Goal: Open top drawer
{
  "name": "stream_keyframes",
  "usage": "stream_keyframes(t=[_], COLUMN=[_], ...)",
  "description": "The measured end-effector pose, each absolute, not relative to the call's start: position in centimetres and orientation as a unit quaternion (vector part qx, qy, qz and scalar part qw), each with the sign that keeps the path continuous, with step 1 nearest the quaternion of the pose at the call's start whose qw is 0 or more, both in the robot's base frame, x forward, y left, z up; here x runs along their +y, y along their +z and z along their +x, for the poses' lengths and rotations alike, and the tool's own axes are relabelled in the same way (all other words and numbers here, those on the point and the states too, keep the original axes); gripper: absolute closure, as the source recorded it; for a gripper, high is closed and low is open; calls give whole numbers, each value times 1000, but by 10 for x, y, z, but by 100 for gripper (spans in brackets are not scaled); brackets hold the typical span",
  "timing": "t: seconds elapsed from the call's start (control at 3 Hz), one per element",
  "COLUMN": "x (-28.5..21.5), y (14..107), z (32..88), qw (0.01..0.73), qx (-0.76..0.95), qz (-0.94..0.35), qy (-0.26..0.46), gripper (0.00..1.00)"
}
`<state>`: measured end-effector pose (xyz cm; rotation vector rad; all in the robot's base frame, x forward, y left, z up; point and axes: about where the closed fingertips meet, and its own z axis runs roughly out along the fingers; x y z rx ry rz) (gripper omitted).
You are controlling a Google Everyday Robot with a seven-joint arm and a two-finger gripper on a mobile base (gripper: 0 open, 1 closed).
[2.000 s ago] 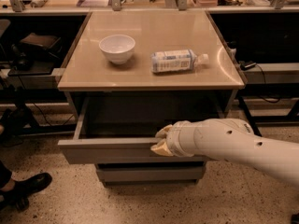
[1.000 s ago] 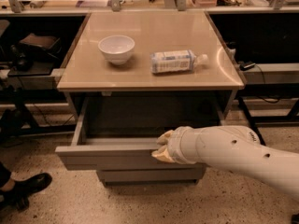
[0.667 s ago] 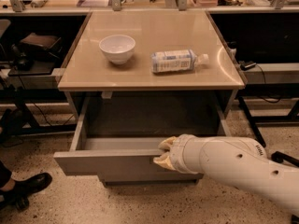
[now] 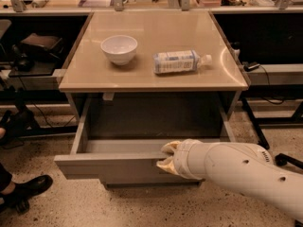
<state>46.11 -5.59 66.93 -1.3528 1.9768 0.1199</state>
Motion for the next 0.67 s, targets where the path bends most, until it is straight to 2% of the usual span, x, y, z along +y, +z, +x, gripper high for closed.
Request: stream_keyframes(t=[0.67], x=[-52], y=[670], z=[453], qw=[366], qx=[767], qz=[-524], qy=[48], gripper=[100])
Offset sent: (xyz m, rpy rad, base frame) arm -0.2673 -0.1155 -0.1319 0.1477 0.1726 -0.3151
